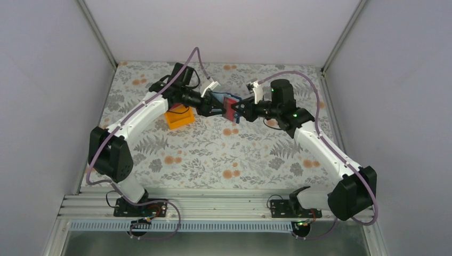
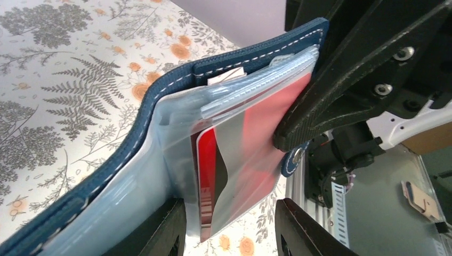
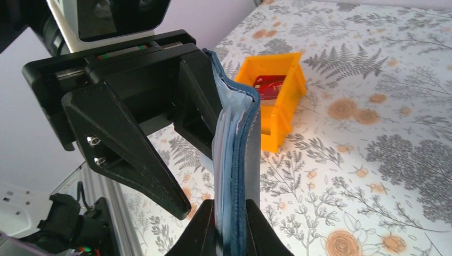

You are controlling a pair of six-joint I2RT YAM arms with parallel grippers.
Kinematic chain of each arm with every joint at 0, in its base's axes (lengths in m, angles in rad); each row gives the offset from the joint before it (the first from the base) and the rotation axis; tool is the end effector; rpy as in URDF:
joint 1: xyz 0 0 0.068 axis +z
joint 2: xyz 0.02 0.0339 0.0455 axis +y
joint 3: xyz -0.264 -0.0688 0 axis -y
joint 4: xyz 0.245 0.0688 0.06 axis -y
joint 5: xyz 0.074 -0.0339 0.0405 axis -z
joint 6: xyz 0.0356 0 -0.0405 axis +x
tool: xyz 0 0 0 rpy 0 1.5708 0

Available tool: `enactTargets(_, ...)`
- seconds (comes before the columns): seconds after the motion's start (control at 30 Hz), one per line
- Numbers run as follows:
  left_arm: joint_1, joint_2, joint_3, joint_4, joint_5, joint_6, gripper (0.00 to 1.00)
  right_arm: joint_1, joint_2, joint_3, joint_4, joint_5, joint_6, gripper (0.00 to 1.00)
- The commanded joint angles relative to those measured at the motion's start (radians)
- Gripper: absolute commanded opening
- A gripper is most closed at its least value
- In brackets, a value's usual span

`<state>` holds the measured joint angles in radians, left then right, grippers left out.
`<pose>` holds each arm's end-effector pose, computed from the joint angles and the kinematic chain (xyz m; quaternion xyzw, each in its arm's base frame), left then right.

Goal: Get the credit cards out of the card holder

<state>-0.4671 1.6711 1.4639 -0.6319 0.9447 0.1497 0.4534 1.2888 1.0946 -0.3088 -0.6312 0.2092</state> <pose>0.3102 -0.1887 0.3139 0.4075 0.7429 -0.4699 0.2474 0.2502 0.1453 0.3291 -0.2564 0.7930 0.4100 0.3705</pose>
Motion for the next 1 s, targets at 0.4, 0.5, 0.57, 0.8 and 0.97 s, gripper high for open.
enactTargets(0.4,-0.058,-0.005,0.183,-0.129,0.333,0.123,0.13,0.005,0.007,-0.016,0.179,-0.241,0.009,0.04)
enactTargets(0.5,-0.053,-0.013,0.18,-0.148,0.356,0.154,0.03,0.002,0.007,-0.023,0.183,-0.236,0.013,0.04)
enactTargets(0.57,-0.047,-0.019,0.182,-0.156,0.369,0.162,0.03,-0.002,0.005,-0.026,0.183,-0.237,0.013,0.04)
enactTargets(0.8,0.045,-0.054,0.128,-0.106,0.352,0.104,0.02,-0.046,-0.01,-0.058,0.188,-0.306,0.006,0.14)
enactTargets(0.97,0.073,-0.075,0.099,-0.095,0.336,0.102,0.02,-0.058,-0.009,-0.069,0.187,-0.346,-0.005,0.22)
